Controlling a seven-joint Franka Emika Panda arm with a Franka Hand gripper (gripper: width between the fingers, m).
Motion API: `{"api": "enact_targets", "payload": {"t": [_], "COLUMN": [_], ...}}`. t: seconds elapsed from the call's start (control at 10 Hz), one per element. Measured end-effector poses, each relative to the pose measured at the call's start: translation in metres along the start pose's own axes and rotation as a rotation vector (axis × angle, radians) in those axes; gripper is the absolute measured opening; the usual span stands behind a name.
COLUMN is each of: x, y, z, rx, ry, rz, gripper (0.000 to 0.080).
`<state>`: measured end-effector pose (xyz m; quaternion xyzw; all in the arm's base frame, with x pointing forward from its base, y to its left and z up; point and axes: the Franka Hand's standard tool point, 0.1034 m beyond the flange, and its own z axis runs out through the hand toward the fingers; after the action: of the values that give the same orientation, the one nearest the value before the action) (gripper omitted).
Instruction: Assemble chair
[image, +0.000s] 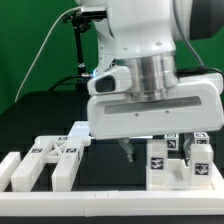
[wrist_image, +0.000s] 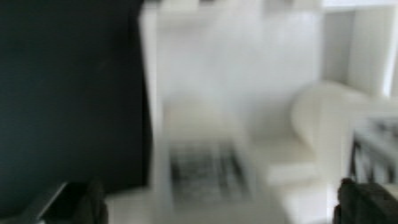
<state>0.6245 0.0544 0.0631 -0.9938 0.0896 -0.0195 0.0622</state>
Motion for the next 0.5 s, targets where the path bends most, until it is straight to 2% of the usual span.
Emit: {"api": "enact_targets", "payload": {"t": [0.2, 0.3, 0.5], "x": [0.0020, 0.0016, 0.0017], "y": [0.0014, 0.0010, 0.0006], "z": [-0.0003, 0.0003, 0.0003], "rx": [0.000, 0.001, 0.002], "ry": [0.004, 0.003, 0.003], "rz": [0.049, 0.149, 0.265], "gripper": [0.0382, 0.0282, 0.0282]}}
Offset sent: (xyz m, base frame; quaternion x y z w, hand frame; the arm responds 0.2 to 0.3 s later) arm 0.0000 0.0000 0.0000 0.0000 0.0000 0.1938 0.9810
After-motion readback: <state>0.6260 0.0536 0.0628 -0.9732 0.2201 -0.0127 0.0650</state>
